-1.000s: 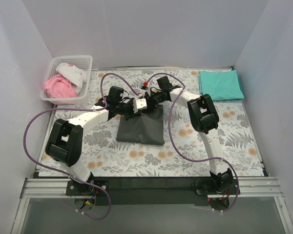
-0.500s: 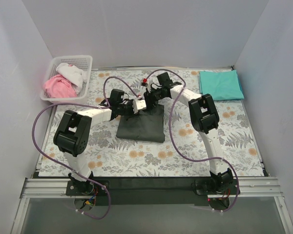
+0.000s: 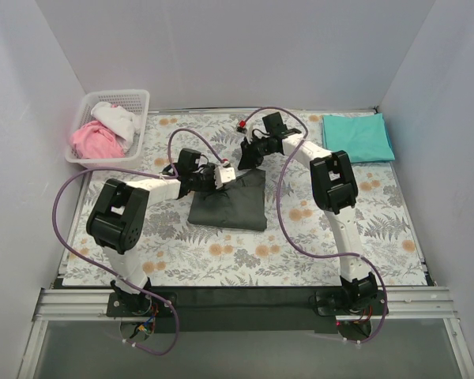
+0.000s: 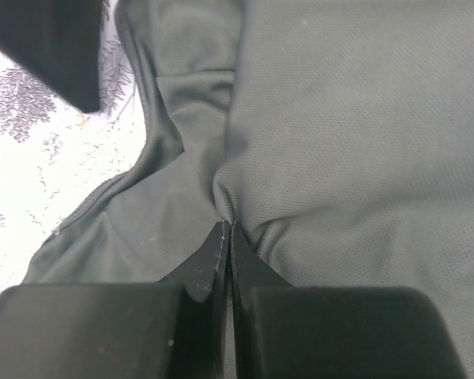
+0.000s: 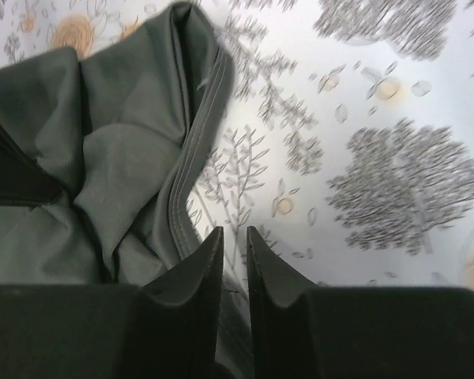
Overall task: Fold and stack the t-shirts
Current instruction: Fold the tshirt
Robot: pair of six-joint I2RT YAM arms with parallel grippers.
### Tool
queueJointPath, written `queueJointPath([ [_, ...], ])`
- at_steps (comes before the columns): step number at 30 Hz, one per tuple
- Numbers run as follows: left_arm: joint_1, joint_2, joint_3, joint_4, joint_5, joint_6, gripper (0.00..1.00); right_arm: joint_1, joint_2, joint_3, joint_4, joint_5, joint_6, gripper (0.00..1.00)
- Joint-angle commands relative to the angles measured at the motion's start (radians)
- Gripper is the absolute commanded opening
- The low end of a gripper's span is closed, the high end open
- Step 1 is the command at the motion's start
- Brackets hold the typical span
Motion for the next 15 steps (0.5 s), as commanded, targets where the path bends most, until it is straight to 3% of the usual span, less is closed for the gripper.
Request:
queueJointPath([
  [1, -0.011, -0.054, -0.016, -0.017, 0.026, 0.029, 0.00, 0.010, 0.004, -0.057, -0.023, -0.049, -0.019, 0.21],
  [8, -0.066, -0.142, -0.119, -0.111, 0.063, 0.032, 0.00, 0.027, -0.092, -0.272, -0.032, -0.106, -0.064, 0.17],
  [15, -0.103, -0.335, -0.231, -0.233, 0.099, -0.026, 0.00, 0.034, -0.221, -0.436, -0.029, -0.112, -0.090, 0.09],
])
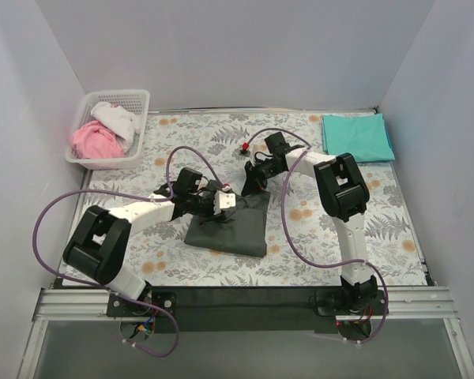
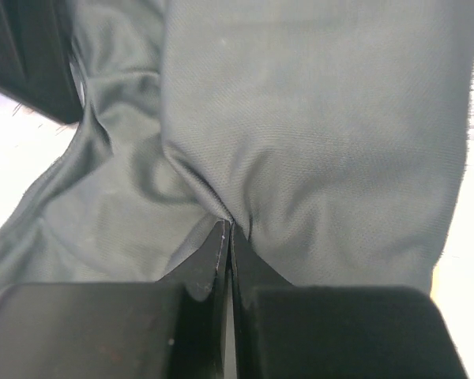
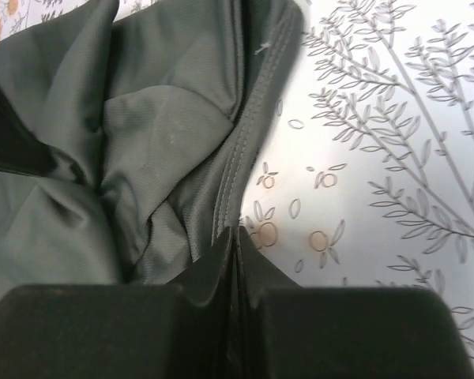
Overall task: Fold and stack the t-shirts
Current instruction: Fold the tshirt
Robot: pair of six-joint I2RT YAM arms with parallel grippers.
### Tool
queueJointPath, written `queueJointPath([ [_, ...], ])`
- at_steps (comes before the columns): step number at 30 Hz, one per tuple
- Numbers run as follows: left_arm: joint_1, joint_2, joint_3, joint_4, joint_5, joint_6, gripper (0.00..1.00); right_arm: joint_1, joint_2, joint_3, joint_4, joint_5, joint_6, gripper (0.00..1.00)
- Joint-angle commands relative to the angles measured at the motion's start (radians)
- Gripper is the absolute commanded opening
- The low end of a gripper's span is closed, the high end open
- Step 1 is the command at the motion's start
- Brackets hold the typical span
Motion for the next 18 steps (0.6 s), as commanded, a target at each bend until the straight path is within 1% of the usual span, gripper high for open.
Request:
queueJointPath([
  [1, -0.007, -0.109, -0.019, -0.064, 0.040, -0.042, 0.00, 0.005, -0.046, -0.032, -0.043, 0.040, -0.036, 0.08],
  [5, -0.007, -0.113, 0.033, -0.072, 0.024, -0.057, 0.00, -0.002, -0.031, 0.034, -0.045, 0.043, -0.019, 0.08],
  [10, -0.007, -0.088, 0.125, -0.066, 0.032, -0.047, 0.00, -0.002, 0.034, 0.154, -0.059, 0.014, 0.016, 0.11],
  [13, -0.007, -0.068, 0.153, -0.043, 0.009, -0.037, 0.00, 0.000, 0.072, 0.172, -0.060, -0.024, 0.030, 0.10],
  [18, -0.007, -0.073, 0.179, -0.029, 0.020, -0.008, 0.00, 0.006, 0.133, 0.154, -0.065, -0.092, 0.039, 0.07],
])
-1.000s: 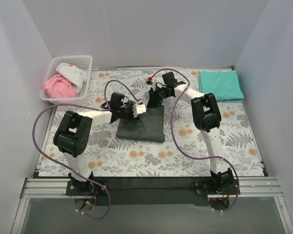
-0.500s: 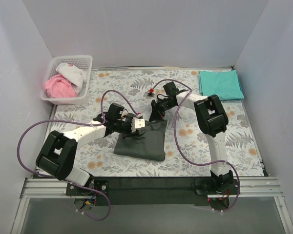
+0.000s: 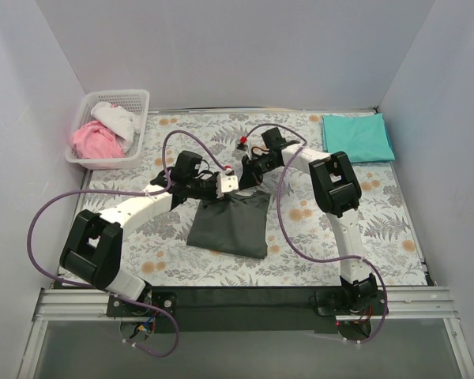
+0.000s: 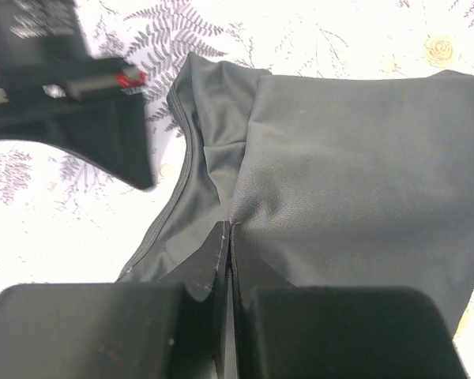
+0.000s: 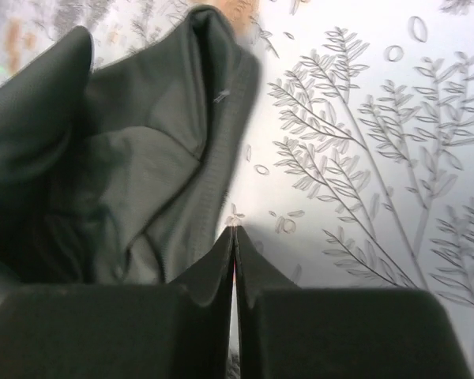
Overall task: Fold and stack the t-shirts
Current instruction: Fold the tshirt
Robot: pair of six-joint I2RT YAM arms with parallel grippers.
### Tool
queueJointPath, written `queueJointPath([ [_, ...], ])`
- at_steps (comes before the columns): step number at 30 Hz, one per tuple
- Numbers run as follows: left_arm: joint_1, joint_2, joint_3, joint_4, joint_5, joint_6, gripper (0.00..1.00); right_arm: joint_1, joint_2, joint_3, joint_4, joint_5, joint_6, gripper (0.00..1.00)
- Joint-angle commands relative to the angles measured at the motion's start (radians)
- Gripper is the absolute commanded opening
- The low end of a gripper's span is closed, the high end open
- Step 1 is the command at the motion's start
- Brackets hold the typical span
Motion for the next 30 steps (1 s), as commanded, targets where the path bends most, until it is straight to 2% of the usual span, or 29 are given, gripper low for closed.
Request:
queueJointPath([
  [1, 0.003, -0.010, 0.036, 0.022, 0.011, 0.028, 0.00, 0.008, 0.051, -0.003, -0.028, -0.087, 0.015, 0.06],
  [8, 0.011, 0.001, 0.045, 0.105, -0.036, 0.051, 0.00, 0.009, 0.075, -0.023, -0.043, -0.161, 0.012, 0.04],
  [17, 0.055, 0.120, 0.110, 0.235, -0.061, 0.028, 0.00, 0.008, 0.086, -0.013, -0.069, -0.193, 0.001, 0.02],
  [23, 0.063, 0.165, 0.093, 0.340, -0.062, 0.036, 0.00, 0.009, 0.104, 0.005, -0.078, -0.212, -0.005, 0.02],
  [26, 0.065, 0.185, 0.062, 0.448, -0.069, 0.016, 0.00, 0.008, 0.112, 0.022, -0.083, -0.212, -0.005, 0.02],
  [30, 0.063, 0.235, 0.045, 0.481, -0.049, 0.033, 0.00, -0.006, 0.120, 0.077, -0.104, -0.177, 0.002, 0.03],
])
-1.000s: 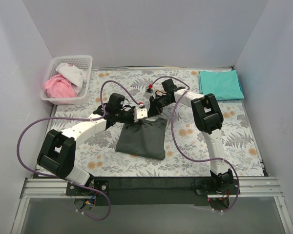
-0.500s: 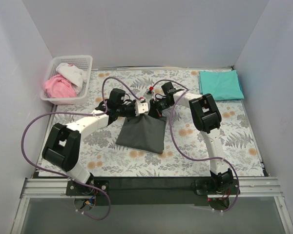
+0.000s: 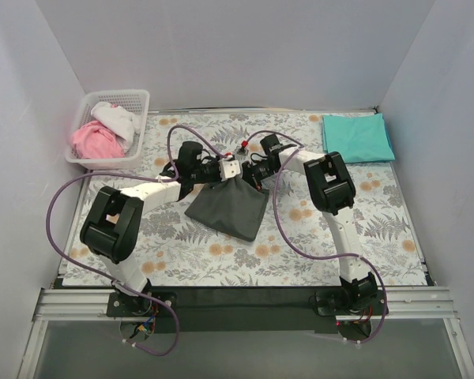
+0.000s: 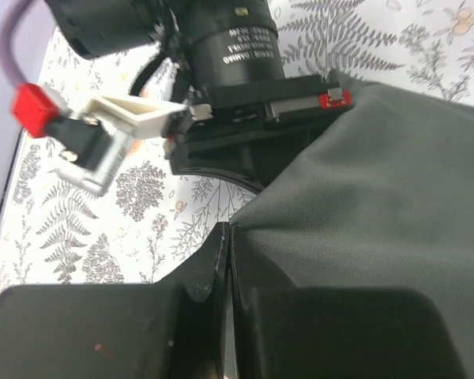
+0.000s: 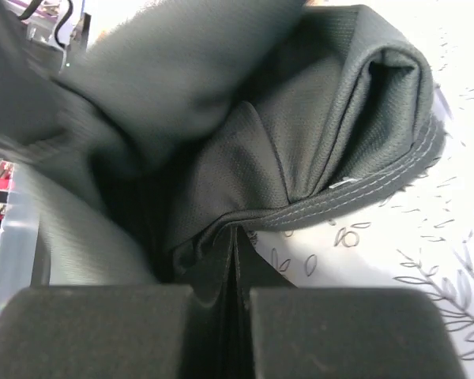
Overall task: Fold and stack the t-shirts
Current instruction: Fold the tshirt
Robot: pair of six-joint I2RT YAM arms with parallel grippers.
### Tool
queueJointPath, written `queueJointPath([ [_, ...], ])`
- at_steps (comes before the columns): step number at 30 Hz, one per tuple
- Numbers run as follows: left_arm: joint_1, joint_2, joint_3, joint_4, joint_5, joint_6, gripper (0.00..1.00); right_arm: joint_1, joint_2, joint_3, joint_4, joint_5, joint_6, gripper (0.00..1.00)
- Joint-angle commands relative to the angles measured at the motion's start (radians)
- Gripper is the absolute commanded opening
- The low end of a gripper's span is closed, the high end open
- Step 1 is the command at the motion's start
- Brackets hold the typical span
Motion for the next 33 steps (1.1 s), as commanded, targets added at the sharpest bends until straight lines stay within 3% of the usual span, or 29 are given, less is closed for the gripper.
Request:
queueJointPath([
  [1, 0.004, 0.040, -0.021, 0.093, 0.011, 0.012, 0.00, -0.012, 0.028, 0.067, -0.046, 0.090, -0.016, 0.03],
  [8, 0.002, 0.127, -0.029, 0.166, -0.003, 0.011, 0.00, -0.082, -0.048, 0.135, -0.069, 0.335, -0.029, 0.26],
  [10, 0.002, 0.149, -0.017, 0.177, -0.009, -0.001, 0.00, -0.098, -0.065, 0.146, -0.073, 0.386, -0.023, 0.26],
  [15, 0.004, 0.167, -0.020, 0.189, -0.021, -0.017, 0.00, -0.145, -0.131, 0.127, -0.159, 0.337, -0.047, 0.30],
  [21, 0.002, 0.138, -0.008, 0.168, -0.058, -0.081, 0.26, -0.147, -0.212, -0.002, -0.167, 0.273, 0.011, 0.33],
  [23, 0.007, 0.111, 0.020, 0.122, -0.080, -0.112, 0.30, -0.142, -0.229, -0.029, -0.167, 0.268, 0.028, 0.33],
  [24, 0.010, 0.100, 0.031, 0.107, -0.080, -0.130, 0.39, -0.139, -0.235, -0.038, -0.167, 0.276, 0.030, 0.33],
  [27, 0.039, 0.058, 0.078, 0.036, -0.061, -0.198, 0.52, -0.132, -0.245, -0.060, -0.167, 0.303, 0.040, 0.34],
  [28, 0.059, 0.049, 0.092, 0.021, -0.060, -0.283, 0.53, -0.127, -0.246, -0.063, -0.167, 0.319, 0.045, 0.34],
  [33, 0.127, 0.038, 0.198, -0.133, 0.007, -0.418, 0.54, -0.118, -0.243, -0.092, -0.168, 0.365, 0.056, 0.36],
])
